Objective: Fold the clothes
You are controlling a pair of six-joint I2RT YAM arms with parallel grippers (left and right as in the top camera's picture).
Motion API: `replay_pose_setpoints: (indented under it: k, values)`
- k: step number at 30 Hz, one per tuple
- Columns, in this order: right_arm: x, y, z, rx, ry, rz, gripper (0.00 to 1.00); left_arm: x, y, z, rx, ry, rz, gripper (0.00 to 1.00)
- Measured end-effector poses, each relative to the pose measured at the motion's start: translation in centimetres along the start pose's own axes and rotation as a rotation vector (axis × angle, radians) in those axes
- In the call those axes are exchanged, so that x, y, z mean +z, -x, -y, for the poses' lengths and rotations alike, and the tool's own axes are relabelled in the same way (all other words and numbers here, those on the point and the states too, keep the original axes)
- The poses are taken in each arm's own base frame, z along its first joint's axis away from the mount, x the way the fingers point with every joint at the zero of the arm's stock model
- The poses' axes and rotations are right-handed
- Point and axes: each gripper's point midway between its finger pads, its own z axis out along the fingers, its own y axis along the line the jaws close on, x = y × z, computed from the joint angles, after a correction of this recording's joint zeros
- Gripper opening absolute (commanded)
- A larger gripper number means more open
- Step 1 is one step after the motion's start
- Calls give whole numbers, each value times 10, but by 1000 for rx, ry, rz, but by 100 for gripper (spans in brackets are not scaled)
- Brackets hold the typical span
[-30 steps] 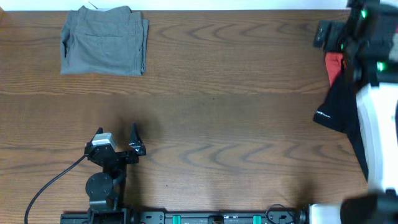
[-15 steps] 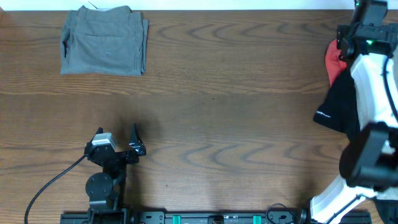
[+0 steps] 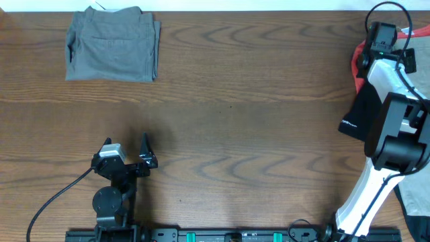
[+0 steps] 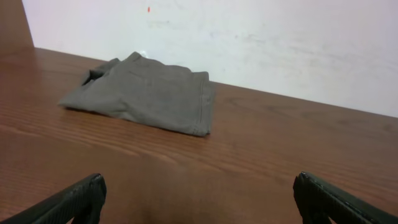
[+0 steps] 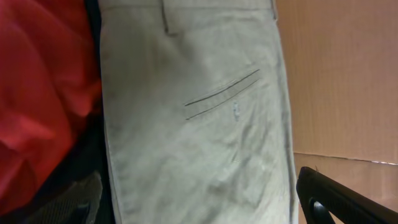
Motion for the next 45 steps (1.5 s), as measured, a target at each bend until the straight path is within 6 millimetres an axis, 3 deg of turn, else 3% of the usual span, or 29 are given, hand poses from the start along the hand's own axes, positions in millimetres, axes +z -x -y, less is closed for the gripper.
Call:
replay_pose_setpoints:
  k: [9, 19, 22, 27, 35, 42, 45]
  values:
    - [38, -23, -5, 0, -13, -58, 95, 0, 0, 0, 0, 0, 0, 98]
    - [42, -14, -8, 70, -18, -21, 95, 0, 0, 0, 0, 0, 0, 98]
    - [42, -11, -10, 97, 0, -6, 91, 0, 0, 0, 0, 0, 0, 98]
    - [44, -10, -14, 118, 20, 2, 71, 0, 0, 0, 0, 0, 0, 98]
    - [46, -9, -16, 148, 44, 9, 28, 0, 0, 0, 0, 0, 0, 98]
    - [46, -12, -16, 199, 43, -1, 3, 0, 0, 0, 0, 0, 0, 98]
    - [46, -13, -16, 223, 42, -8, 1, 0, 0, 0, 0, 0, 0, 98]
